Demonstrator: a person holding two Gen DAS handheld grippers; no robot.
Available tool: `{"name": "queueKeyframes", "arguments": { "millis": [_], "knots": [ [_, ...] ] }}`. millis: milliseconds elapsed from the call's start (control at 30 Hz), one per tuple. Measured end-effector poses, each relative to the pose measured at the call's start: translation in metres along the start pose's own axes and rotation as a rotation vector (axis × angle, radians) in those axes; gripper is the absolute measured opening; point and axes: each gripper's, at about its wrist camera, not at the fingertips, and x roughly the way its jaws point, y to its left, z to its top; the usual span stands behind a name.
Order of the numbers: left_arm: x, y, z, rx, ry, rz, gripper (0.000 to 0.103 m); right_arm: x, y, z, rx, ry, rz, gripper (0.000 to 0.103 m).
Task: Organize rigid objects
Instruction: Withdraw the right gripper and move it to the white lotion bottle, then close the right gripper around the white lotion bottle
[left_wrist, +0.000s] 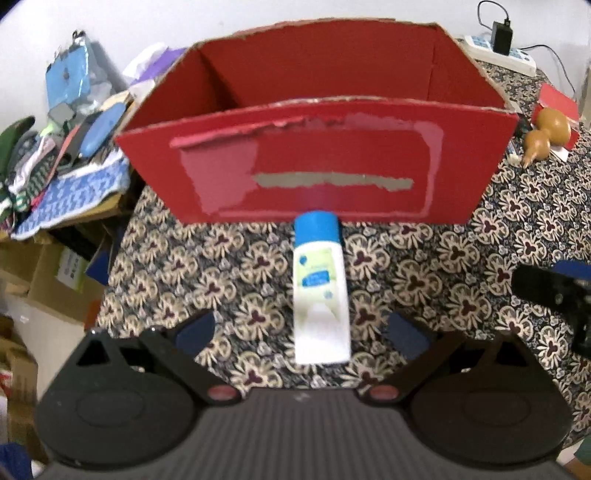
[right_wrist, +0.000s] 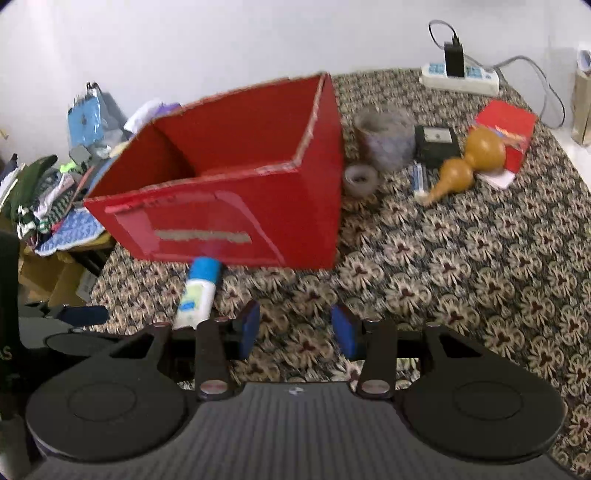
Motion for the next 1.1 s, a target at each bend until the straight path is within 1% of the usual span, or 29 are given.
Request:
{"name": "queueKeyframes", "arguments": {
  "millis": [233,500,733,800,900,967,1100],
  "knots": [
    [0.001,-0.01,-0.007,-0.041,0.035,0.034,0.1,-0.001,-0.013,-0.008,-0.011,0.038,0.054,0.029],
    [0.009,-0.01,-0.017,-0.045,0.085,0.027,0.1,0.015,-0.024,-0.019,0.047,0.102,0.138,0.029],
    [0.021,0.011,-0.02,-0.042,0.101,-0.052,0.1,0.028,-0.02,-0.02,0.08,0.134,0.163,0.029],
    [0.024,0.019,-0.023,-0.046,0.11,-0.084,0.1,0.034,-0.016,-0.019,0.092,0.145,0.154,0.029],
    [0.03,0.028,-0.026,-0.046,0.123,-0.133,0.099,0.042,-0.009,-0.017,0.124,0.165,0.181,0.029],
    [0.035,0.031,-0.025,-0.026,0.131,-0.14,0.098,0.047,-0.002,-0.016,0.143,0.169,0.19,0.029],
    [0.039,0.037,-0.016,0.01,0.113,-0.157,0.098,0.06,0.014,-0.014,0.162,0.185,0.19,0.029]
  ]
}}
